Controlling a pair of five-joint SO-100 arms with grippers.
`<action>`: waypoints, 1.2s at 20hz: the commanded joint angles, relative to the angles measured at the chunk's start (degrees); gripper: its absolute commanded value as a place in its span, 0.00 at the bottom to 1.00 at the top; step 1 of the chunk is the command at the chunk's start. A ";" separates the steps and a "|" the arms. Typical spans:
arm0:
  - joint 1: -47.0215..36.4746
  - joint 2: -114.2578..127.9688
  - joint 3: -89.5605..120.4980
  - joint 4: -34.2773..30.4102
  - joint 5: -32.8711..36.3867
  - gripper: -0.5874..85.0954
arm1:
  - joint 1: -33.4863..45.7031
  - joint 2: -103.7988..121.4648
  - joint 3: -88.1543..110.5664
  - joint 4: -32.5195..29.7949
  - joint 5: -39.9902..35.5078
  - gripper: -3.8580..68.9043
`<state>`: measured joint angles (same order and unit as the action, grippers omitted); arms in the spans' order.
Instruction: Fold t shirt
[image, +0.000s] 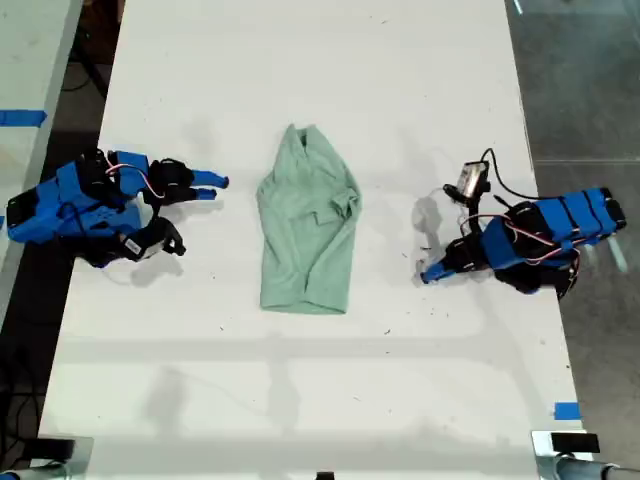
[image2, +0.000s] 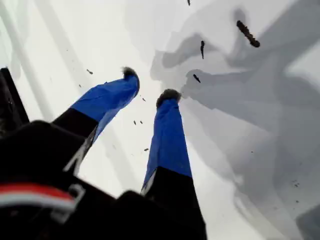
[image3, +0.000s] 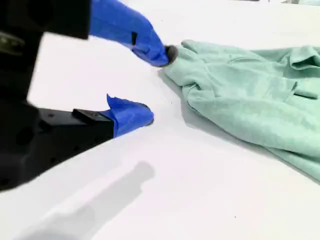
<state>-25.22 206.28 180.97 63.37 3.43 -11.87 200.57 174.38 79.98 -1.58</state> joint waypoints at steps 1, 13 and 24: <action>14.59 0.35 -3.52 0.35 -9.93 0.26 | -0.70 0.44 0.97 -4.22 3.34 0.16; 39.20 0.53 -4.04 -38.94 -1.05 0.65 | 10.72 -43.33 -50.19 6.86 -7.12 0.10; 32.70 -108.46 -95.89 6.68 5.10 0.32 | 5.71 -104.33 -102.30 13.45 -10.55 0.10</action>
<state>7.56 120.59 103.27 65.30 7.82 -5.01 97.12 76.03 94.13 -13.27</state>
